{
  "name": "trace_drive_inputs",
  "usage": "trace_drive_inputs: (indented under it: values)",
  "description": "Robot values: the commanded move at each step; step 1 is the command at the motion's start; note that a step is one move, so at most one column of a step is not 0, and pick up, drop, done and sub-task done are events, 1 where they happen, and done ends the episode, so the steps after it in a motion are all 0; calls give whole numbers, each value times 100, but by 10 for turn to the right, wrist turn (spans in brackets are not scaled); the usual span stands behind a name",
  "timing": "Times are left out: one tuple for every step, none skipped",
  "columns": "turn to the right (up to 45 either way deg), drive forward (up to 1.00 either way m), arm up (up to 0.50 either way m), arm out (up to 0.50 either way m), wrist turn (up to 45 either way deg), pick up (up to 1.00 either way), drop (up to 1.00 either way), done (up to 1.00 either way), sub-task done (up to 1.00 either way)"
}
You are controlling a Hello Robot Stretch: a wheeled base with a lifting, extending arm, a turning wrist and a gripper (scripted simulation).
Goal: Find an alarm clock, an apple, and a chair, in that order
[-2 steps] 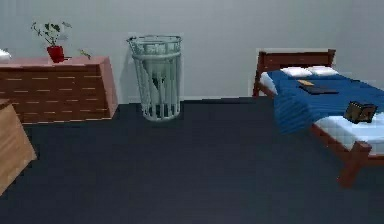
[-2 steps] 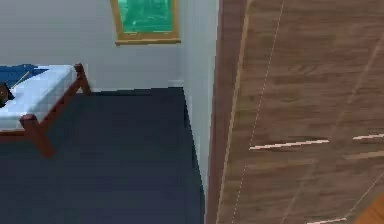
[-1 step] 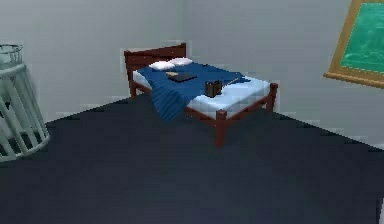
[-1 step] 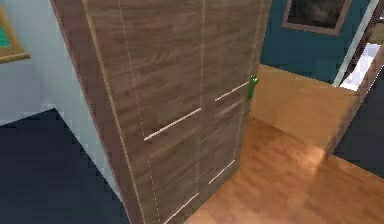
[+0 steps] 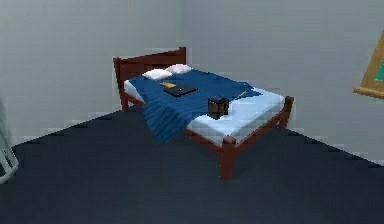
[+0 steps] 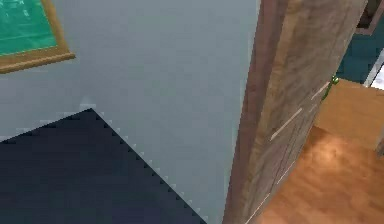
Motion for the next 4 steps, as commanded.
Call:
trace_drive_inputs:
  values:
    - [330,0,0,0,0,0,0,0,0]
    - [0,90,0,0,0,0,0,0,0]
    - [-450,0,0,0,0,0,0,0,0]
    - [0,0,0,0,0,0,0,0,100]
